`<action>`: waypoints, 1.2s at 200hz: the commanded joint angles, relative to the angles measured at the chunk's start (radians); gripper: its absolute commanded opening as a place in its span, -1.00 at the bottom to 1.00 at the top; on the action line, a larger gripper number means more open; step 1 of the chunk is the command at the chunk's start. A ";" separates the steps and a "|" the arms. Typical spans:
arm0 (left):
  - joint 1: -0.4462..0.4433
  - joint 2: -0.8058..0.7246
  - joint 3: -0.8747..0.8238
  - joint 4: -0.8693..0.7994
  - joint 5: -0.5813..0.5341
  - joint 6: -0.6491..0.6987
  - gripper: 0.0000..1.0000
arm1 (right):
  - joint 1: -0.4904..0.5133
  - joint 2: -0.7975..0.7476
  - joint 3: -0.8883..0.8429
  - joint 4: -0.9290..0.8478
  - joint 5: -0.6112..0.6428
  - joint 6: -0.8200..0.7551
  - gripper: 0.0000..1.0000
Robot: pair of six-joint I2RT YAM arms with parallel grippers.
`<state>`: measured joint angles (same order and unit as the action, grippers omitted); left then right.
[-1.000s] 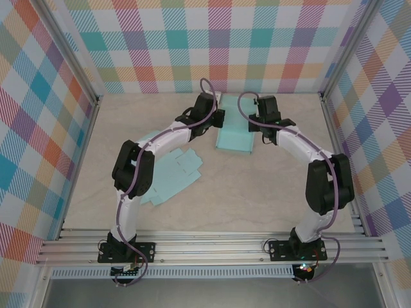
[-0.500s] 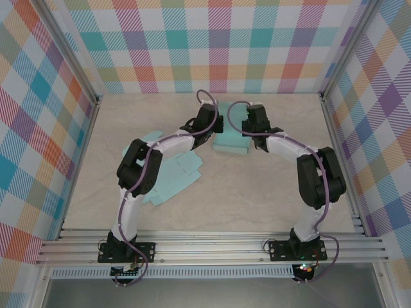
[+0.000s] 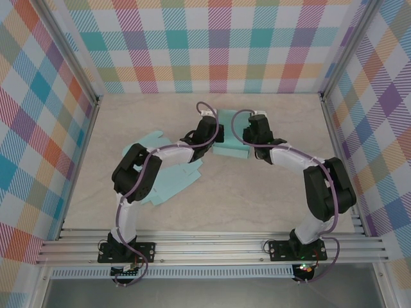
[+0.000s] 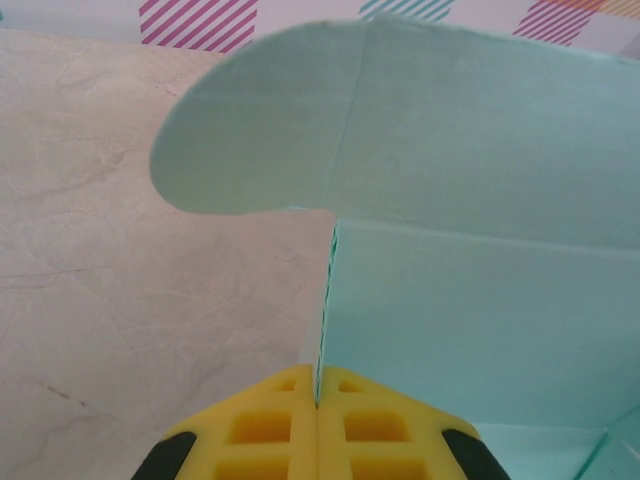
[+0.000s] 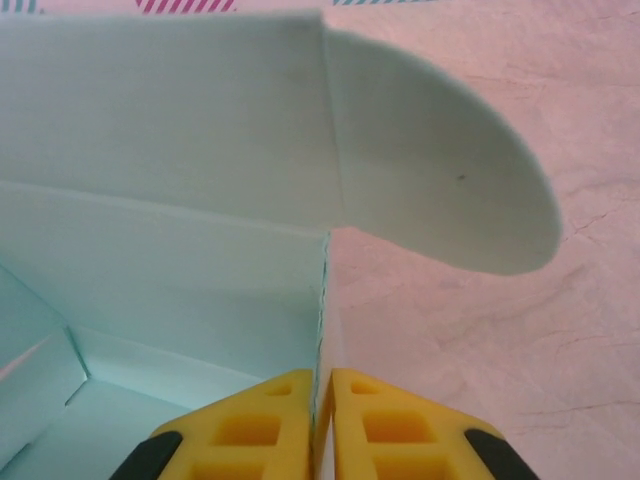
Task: Fold the paper box
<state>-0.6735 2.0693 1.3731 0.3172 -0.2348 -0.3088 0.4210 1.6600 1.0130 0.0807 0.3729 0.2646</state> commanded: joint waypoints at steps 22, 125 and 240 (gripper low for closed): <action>-0.063 -0.045 -0.115 0.177 -0.021 0.035 -1.00 | 0.033 -0.028 -0.033 0.058 -0.097 0.101 -0.74; -0.123 -0.024 -0.189 0.262 -0.143 0.044 -1.00 | 0.058 -0.083 -0.174 0.113 -0.050 0.141 -0.78; -0.116 -0.153 -0.336 0.238 0.072 -0.071 -0.57 | 0.073 -0.132 -0.421 0.326 0.012 0.106 -0.98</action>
<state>-0.7681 1.9572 1.0710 0.5743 -0.2897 -0.3290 0.4694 1.5349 0.6548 0.4145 0.4049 0.3950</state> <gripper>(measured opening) 0.180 0.042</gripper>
